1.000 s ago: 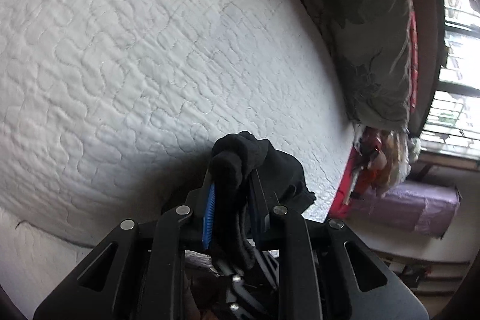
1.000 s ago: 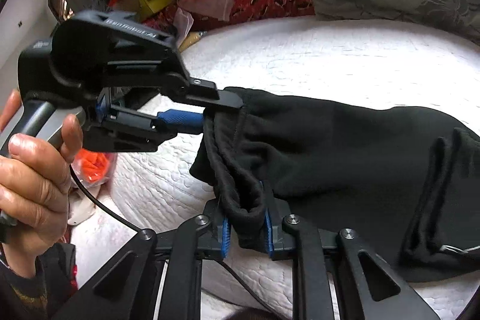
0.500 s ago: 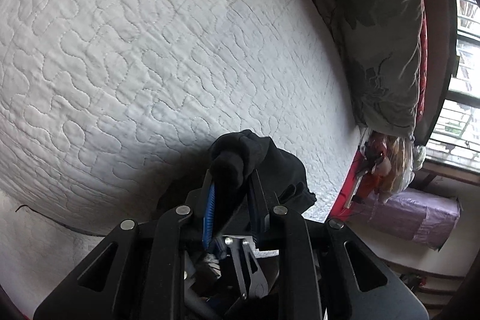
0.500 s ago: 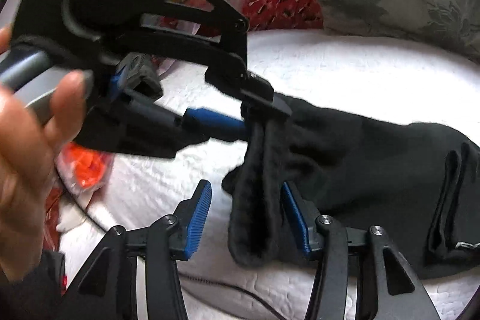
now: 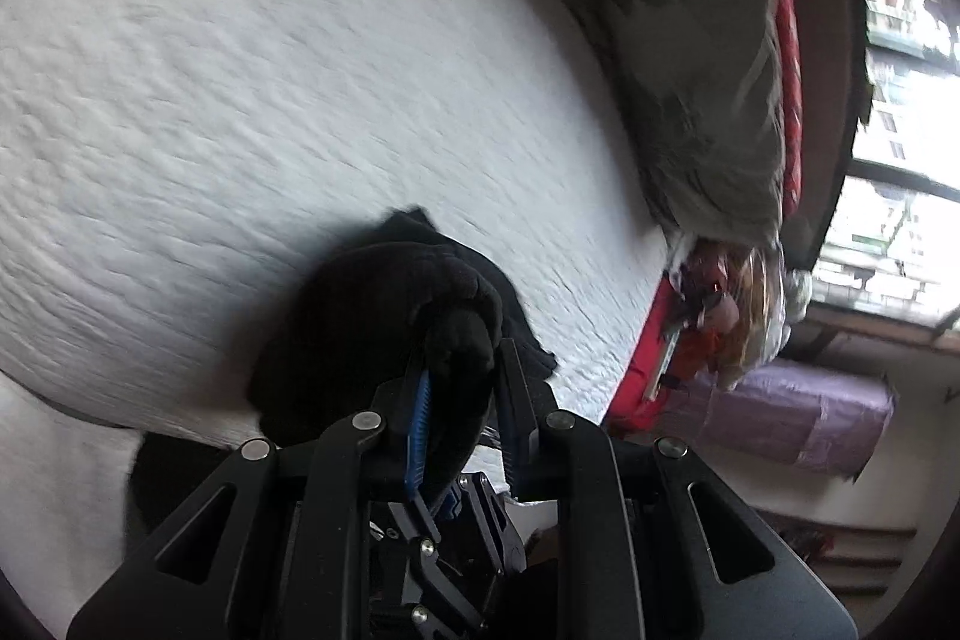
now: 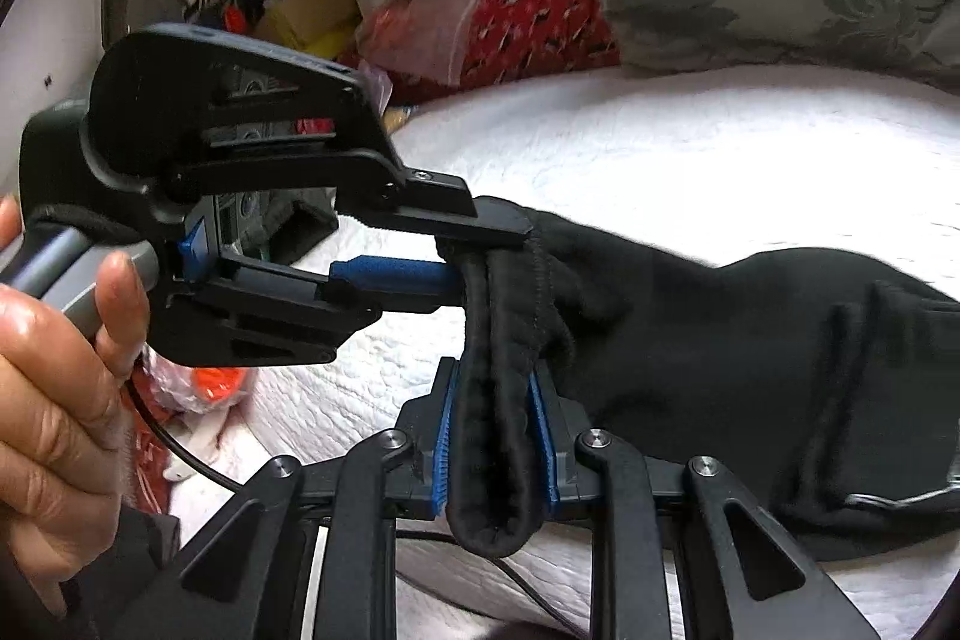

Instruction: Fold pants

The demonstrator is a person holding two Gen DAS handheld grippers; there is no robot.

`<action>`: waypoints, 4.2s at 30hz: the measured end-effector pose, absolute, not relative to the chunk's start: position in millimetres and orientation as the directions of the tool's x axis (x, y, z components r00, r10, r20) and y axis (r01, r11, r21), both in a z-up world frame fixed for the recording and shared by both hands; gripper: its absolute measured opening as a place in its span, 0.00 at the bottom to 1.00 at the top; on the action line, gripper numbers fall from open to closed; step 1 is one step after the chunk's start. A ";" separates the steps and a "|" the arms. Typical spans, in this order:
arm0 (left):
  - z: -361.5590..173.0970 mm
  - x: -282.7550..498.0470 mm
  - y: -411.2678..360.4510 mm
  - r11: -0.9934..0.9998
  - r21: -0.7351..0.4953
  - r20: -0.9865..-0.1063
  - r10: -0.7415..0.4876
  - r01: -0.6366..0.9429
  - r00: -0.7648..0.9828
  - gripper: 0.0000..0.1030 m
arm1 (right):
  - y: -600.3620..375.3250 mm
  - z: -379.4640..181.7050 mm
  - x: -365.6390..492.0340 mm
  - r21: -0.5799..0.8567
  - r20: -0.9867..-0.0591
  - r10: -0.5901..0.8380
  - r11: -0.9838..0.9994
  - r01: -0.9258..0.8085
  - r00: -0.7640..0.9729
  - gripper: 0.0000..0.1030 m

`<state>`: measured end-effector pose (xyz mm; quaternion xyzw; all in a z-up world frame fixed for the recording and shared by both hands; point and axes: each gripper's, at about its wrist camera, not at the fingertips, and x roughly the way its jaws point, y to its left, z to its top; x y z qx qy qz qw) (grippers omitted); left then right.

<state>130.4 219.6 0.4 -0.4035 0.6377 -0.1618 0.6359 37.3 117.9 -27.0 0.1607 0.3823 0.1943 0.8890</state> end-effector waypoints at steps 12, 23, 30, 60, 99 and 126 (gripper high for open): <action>-31.6 145.1 12.5 0.752 -0.645 -0.752 -0.656 -0.133 -0.060 0.16 | -61.9 -42.2 4.4 0.548 -0.592 0.341 0.835 0.054 0.730 0.22; -0.4 126.0 29.8 0.719 -0.693 -0.720 -0.694 -0.056 0.004 0.24 | -121.3 -88.6 -8.1 0.659 -0.618 0.423 0.738 0.144 0.663 0.35; 21.0 117.1 118.2 0.865 -0.500 -0.833 -0.467 -0.039 0.297 0.64 | -142.5 -65.7 -22.5 0.671 -0.577 0.409 0.731 0.124 0.707 0.44; -18.4 94.5 194.5 0.721 -0.656 -0.742 -0.562 -0.222 0.365 0.69 | -143.4 -29.3 53.0 0.629 -0.621 0.474 0.777 0.035 0.625 0.46; -64.0 42.5 160.9 0.771 -0.637 -0.717 -0.593 0.003 0.367 0.13 | 1.6 -37.7 169.8 0.362 -0.838 0.472 0.857 -0.367 0.274 0.08; -49.5 152.8 125.1 0.835 -0.538 -0.829 -0.499 -0.116 0.254 0.54 | -143.0 -51.6 60.2 0.613 -0.679 0.496 0.789 0.045 0.541 0.42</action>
